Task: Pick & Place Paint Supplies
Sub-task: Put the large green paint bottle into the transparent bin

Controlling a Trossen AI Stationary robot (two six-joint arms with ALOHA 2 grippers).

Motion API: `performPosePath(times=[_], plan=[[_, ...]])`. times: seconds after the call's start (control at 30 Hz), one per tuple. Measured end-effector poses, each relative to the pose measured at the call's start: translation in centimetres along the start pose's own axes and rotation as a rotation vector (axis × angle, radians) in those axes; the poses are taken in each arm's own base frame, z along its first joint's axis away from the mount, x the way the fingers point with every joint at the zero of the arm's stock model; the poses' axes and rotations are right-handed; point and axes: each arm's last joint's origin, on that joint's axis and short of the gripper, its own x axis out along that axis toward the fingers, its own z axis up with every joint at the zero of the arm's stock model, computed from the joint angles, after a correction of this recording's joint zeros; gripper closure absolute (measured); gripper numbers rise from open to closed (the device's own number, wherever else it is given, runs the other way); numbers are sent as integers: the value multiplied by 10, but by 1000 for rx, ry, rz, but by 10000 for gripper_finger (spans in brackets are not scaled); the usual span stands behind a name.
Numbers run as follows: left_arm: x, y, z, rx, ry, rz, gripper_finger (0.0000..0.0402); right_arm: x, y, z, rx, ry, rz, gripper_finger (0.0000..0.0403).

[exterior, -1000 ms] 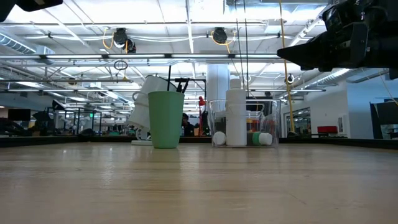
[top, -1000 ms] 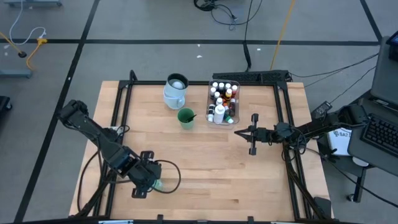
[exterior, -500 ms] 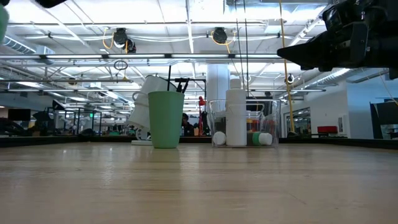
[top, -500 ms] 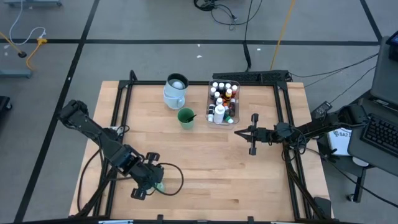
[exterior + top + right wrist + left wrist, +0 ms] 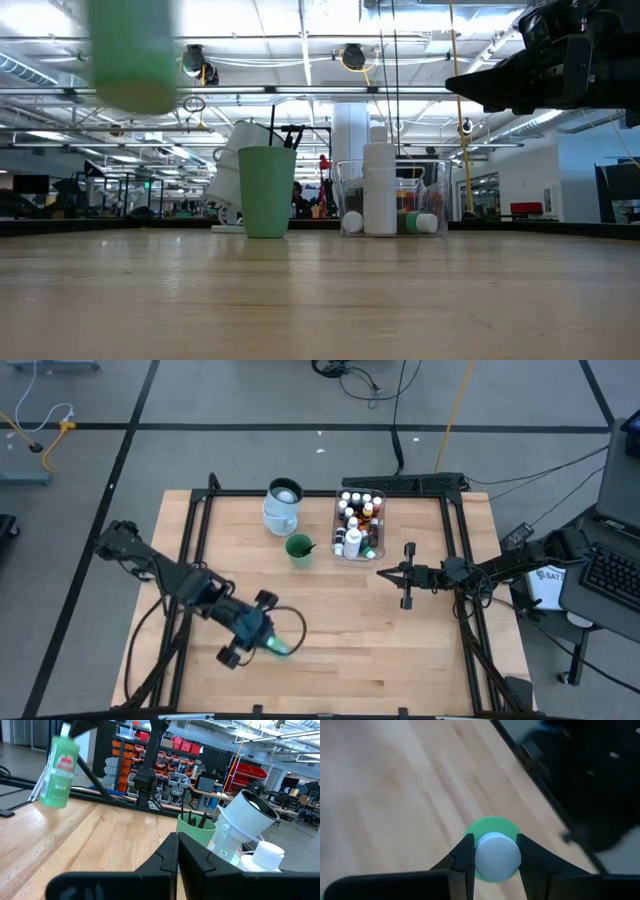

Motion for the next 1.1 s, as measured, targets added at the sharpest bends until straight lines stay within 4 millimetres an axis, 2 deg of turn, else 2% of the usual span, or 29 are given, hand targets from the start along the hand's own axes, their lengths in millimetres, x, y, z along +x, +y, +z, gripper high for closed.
performPosePath(times=[0.13,0.3,0.4,0.57,0.67,0.83,1.0,1.1], plan=[[-14,34,18,41,-150,163,299,0,0,0,0,-1,0,401],[-33,95,32,-221,-409,411,299,0,0,0,-15,0,0,401],[-40,129,31,-295,-486,426,299,0,0,0,-25,-1,0,401],[-44,177,36,-316,-481,428,299,0,0,0,-29,-1,0,401],[-37,207,45,-327,-446,465,299,0,0,-1,-47,6,2,401],[-12,252,56,-361,-288,443,299,0,0,1,-80,-7,-2,401],[8,284,64,-377,-193,447,299,0,-1,5,-92,-48,-14,401],[30,300,60,-376,-129,473,299,0,-1,4,-100,-40,-11,401]])
